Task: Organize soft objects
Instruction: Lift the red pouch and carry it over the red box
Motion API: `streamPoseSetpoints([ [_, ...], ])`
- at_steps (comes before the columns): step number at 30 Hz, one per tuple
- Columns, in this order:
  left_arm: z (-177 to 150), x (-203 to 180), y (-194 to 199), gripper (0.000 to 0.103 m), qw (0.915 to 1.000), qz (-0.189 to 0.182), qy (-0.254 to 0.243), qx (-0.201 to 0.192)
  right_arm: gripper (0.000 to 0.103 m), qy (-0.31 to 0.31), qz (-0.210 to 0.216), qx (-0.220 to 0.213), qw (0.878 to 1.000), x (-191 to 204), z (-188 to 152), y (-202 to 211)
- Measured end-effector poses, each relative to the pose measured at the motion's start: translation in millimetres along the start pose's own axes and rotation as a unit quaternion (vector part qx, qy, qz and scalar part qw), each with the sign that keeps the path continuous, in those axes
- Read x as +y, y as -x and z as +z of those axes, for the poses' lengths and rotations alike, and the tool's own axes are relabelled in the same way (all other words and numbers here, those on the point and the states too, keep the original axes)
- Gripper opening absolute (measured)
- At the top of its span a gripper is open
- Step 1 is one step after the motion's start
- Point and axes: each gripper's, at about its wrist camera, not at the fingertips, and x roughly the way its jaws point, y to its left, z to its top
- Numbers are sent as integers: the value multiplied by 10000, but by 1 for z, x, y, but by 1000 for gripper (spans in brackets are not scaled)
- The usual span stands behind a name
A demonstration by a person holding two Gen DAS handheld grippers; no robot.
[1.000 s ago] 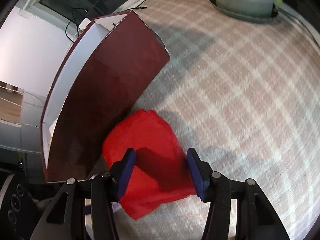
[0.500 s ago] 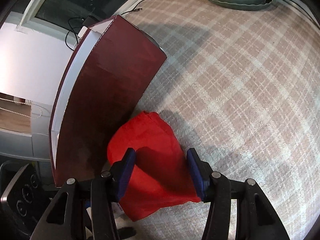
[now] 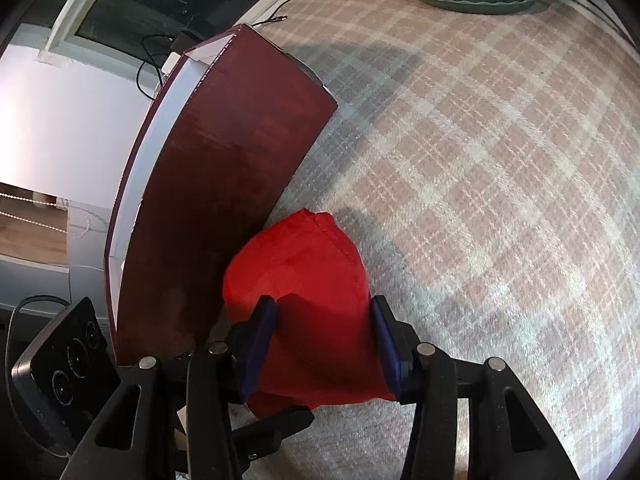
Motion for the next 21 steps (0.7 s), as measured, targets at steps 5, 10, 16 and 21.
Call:
streamPoseSetpoints([
  [5,-5,-10,11,47,9998,-140,-152,-44,42,-74,-44,-109,9999,-1,-16,15],
  [10,-10,-22,31,47,9990,-284,-309,-178,42,-134,-13,-297,9995,3,-36,39],
  [16,-17,-35,66,47,9964,-466,-565,-423,42,-116,-17,-617,9980,24,-55,73],
  [21,-21,-38,95,47,9935,-578,-770,-613,42,-48,-96,-879,9961,59,-59,93],
])
